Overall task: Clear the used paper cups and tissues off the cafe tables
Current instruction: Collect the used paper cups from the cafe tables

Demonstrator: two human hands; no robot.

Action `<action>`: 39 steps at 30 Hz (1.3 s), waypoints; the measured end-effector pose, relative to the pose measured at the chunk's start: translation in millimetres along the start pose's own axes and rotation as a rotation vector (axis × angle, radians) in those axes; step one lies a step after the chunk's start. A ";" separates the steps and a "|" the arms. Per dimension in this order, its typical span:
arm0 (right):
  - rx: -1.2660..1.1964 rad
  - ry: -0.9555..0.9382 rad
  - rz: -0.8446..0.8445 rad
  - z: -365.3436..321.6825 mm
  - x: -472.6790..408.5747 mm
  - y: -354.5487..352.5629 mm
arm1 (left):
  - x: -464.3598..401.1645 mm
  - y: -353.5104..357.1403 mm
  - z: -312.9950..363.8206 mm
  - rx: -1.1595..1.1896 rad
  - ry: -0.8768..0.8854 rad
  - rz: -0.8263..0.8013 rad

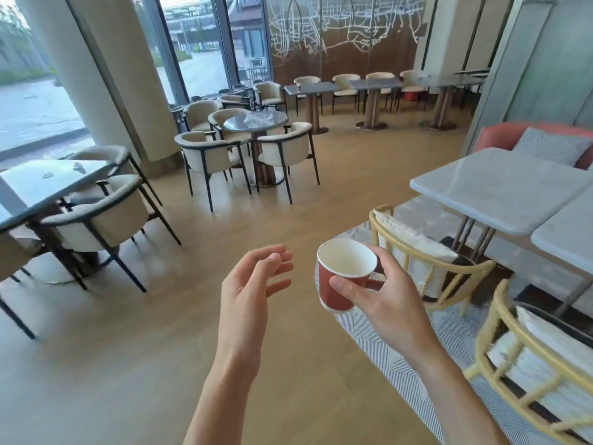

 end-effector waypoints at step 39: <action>-0.033 0.105 0.127 167.6 -863.8 224.0 | -906.9 77.4 -198.5 -0.011 -0.143 -0.115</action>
Point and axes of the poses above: each hand's wrist, its own x-axis away from the middle knuckle, its own y-axis out of the palm, z = x × y, the point moved 2 cm from there along -x, towards the middle knuckle, and after that the axes turned 7 degrees about x, right-handed, at the moved point
